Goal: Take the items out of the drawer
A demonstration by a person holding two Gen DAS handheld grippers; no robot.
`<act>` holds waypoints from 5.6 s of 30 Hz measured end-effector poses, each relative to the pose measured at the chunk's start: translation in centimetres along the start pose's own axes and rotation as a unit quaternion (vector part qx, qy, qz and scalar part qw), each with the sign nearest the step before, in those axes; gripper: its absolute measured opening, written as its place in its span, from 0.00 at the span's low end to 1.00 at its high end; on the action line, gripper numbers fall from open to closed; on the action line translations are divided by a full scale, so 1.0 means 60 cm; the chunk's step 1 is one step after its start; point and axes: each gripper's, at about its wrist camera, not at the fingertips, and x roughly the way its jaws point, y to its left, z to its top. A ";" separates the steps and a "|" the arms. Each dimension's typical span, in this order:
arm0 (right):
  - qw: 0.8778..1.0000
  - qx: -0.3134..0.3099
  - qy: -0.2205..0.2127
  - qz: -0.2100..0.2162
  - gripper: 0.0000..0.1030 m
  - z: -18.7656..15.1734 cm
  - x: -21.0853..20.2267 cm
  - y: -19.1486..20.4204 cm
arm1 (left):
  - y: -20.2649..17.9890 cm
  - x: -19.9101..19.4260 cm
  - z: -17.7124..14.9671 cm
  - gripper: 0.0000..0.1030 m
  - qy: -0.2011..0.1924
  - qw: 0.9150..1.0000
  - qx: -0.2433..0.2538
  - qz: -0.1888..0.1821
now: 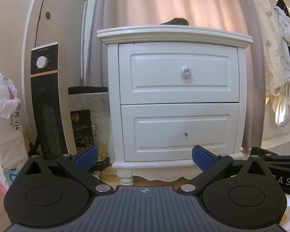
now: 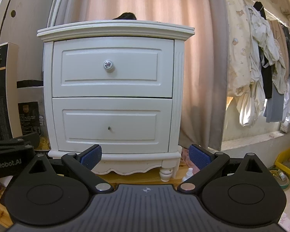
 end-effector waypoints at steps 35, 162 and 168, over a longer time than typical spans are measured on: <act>1.000 -0.006 -0.002 -0.004 1.00 0.006 0.016 0.009 | -0.003 0.022 0.001 1.00 0.001 1.000 -0.012 0.002; 0.999 0.013 0.034 0.016 1.00 0.012 0.183 -0.080 | -0.210 0.436 -0.075 0.02 0.001 0.999 0.012 -0.042; 0.999 0.014 0.030 0.015 1.00 0.013 0.169 -0.082 | -0.191 0.403 -0.078 0.00 -0.010 0.999 0.012 -0.042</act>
